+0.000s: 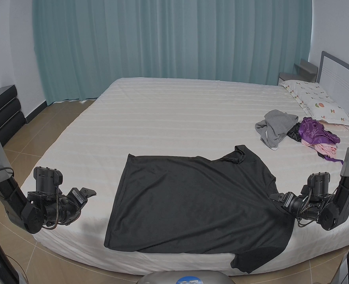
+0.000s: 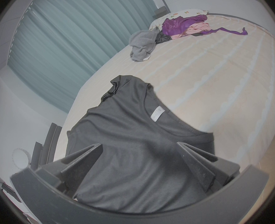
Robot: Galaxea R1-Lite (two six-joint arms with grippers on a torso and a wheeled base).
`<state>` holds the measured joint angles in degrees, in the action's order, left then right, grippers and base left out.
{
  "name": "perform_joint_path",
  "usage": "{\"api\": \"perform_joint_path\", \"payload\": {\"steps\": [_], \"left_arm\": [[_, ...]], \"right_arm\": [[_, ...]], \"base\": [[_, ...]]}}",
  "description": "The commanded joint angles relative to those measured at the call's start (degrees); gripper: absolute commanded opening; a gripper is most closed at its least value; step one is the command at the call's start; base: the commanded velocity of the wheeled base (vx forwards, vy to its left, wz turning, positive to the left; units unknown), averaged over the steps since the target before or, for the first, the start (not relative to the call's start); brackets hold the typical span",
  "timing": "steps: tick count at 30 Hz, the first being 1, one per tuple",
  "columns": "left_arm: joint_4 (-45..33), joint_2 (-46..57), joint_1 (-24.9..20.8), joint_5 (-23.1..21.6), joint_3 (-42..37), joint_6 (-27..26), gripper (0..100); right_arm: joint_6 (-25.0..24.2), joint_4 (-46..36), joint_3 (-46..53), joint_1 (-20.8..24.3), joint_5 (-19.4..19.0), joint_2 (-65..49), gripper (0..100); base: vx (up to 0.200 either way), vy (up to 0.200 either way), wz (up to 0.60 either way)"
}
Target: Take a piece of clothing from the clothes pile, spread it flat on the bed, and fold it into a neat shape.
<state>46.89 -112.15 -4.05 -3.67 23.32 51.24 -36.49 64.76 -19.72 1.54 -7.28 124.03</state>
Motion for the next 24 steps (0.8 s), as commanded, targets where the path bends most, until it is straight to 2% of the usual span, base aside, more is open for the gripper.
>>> {"api": "perform_joint_path", "payload": {"steps": [1,5,14,24], "left_arm": [[0.05,-0.08,0.0,0.07,0.15,0.09,100],[0.05,-0.08,0.27,-0.02,0.15,0.09,100],[0.05,-0.35,0.27,-0.02,0.23,0.09,100],[0.05,-0.96,0.44,0.07,0.32,0.0,100]], "right_arm": [[0.01,0.02,0.04,0.22,-0.02,0.69,100],[0.1,0.11,-0.05,0.22,-0.02,1.22,100],[0.1,4.5,1.0,1.63,0.33,3.77,100],[0.1,4.94,1.27,1.72,0.33,4.12,100]], "base": [[0.0,0.0,0.0],[0.0,0.0,0.0],[0.2,0.0,0.0],[0.0,0.0,0.0]]}}
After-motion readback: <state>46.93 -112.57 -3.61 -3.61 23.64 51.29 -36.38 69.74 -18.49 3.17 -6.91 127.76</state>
